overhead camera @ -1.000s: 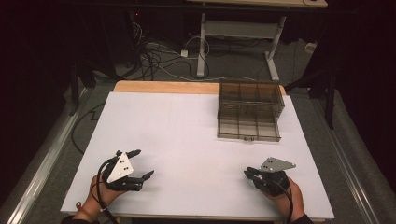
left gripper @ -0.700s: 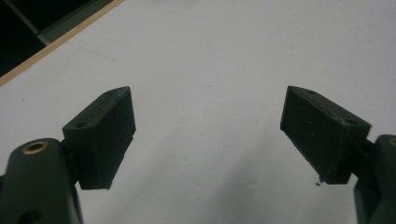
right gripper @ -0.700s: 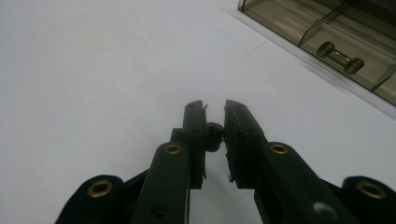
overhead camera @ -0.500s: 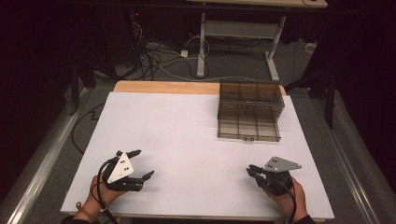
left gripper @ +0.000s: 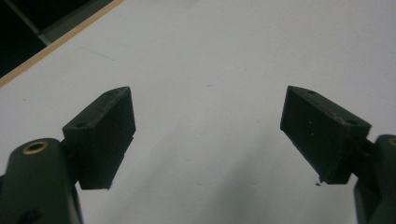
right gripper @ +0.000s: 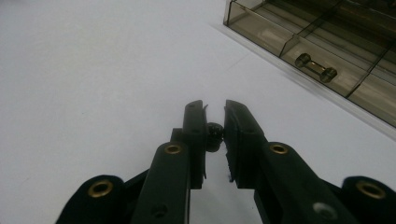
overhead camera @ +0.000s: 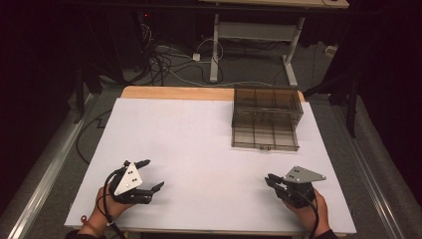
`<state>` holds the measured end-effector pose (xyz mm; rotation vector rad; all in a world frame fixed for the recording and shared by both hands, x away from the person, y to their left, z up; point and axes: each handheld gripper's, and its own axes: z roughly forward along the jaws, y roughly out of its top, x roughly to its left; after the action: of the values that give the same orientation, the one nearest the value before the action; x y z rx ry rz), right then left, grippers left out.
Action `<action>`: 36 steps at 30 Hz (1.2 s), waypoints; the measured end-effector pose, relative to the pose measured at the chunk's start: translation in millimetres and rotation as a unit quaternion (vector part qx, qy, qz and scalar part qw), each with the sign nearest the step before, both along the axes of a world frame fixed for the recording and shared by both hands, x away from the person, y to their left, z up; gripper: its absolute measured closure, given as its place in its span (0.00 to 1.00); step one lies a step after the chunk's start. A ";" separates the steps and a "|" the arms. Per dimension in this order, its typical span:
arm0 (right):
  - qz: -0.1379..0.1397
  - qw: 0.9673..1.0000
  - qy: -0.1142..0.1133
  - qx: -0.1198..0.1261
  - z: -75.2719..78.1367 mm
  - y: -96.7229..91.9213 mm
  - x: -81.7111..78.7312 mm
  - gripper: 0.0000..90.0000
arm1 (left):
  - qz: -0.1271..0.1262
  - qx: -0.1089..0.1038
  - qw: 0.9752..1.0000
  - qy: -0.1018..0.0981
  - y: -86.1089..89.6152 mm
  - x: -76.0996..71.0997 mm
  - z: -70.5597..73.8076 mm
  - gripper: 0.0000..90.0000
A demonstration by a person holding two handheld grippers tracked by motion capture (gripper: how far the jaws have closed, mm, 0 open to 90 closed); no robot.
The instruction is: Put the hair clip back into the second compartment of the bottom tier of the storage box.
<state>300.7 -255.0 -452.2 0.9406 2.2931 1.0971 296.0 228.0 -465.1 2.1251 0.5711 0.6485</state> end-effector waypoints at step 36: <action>-0.042 0.998 -0.038 0.024 36.1 -29.6 41.1 0.88 | 0.001 0.004 1.000 0.002 1.8 0.5 -0.5 0.19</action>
<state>341.7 -284.6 -416.1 0.9871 2.1552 1.1383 296.6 229.8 -465.5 2.1334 0.5726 0.6488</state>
